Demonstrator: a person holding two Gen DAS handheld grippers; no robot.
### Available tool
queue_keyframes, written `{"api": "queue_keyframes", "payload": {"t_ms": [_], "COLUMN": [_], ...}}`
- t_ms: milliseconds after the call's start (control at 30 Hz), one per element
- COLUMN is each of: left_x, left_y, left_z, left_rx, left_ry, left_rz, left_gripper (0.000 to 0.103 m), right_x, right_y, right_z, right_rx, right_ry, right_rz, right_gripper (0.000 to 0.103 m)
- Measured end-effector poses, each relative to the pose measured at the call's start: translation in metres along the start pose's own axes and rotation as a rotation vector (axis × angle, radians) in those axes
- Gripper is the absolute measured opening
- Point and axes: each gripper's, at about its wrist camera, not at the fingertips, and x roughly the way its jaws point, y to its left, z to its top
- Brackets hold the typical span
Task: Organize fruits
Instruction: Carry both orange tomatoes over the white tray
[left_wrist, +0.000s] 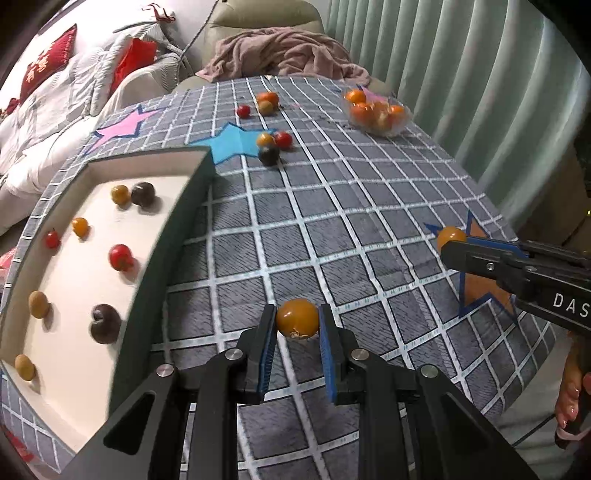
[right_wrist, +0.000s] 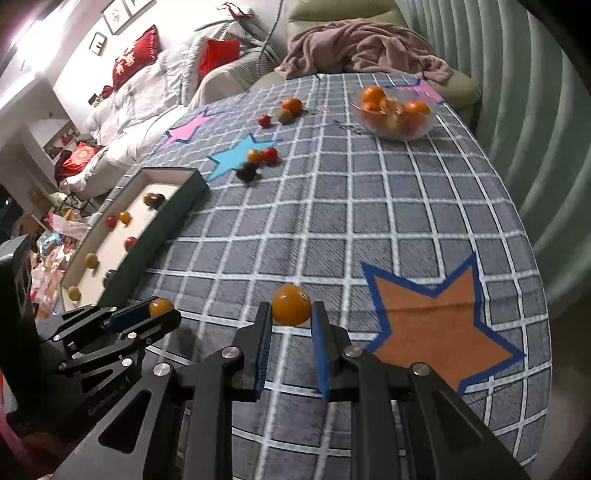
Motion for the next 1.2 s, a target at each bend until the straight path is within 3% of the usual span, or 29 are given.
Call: {"api": "queue_keyframes", "payload": {"t_ms": [267,567,867,1200], "left_x": [-0.035,-0.061,-0.032,0.009], "left_y": [0.034,0.113,0.167,0.181], "left_z": [0.011,0.02,0.026,0.037], "left_rx": [-0.048,-0.137,-0.195,-0.171], "left_ry": [-0.059,-0.105,-0.039,0.036], "left_rz": [0.011,0.138,0.239,0.284], "left_gripper": [0.024,0.024,0.024,0.024], "right_x": [-0.009,0.014,0.064,0.121], "right_y": [0.046,0.123,0.173,0.186], "right_z": [0.028,0.058,0.08,0.097], "right_rx": [-0.068,-0.182,-0.24,-0.256], "right_ry": [-0.019,0.004,0.086,0.174], "right_rz": [0.059,0.15,0.194,0.155], "right_gripper": [0.023,0.023,0.023,0.023]}}
